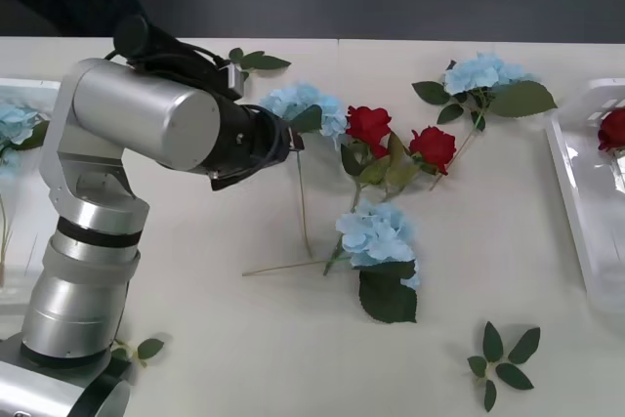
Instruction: Put the red flowers into the right box and the blue flowers into the left box
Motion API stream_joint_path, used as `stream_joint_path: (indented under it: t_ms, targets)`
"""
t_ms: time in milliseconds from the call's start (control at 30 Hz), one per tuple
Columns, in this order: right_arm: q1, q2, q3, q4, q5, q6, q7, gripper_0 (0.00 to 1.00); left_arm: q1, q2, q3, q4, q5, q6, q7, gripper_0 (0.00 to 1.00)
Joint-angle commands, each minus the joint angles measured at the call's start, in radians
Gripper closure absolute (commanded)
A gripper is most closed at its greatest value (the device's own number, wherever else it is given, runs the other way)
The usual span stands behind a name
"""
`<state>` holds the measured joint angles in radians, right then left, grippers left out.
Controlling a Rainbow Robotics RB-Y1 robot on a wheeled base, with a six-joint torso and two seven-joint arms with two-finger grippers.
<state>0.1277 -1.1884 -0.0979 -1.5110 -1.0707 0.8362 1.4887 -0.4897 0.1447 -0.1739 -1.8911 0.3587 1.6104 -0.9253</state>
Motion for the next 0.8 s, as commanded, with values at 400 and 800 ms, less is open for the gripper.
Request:
stream_joint_path:
  t_ms: [400,800]
  targets:
    - [-0.053,-0.03,0.023,0.002,0.031,-0.006,-0.054,0.4,-0.04,-0.077,-0.13,0.248,-0.182,-0.201,0.095,0.0]
    - [-0.054,-0.03,0.043,-0.046,0.112,0.015,-0.09,0.37,-0.079,-0.083,-0.19,0.397,-0.179,-0.326,0.094,0.0]
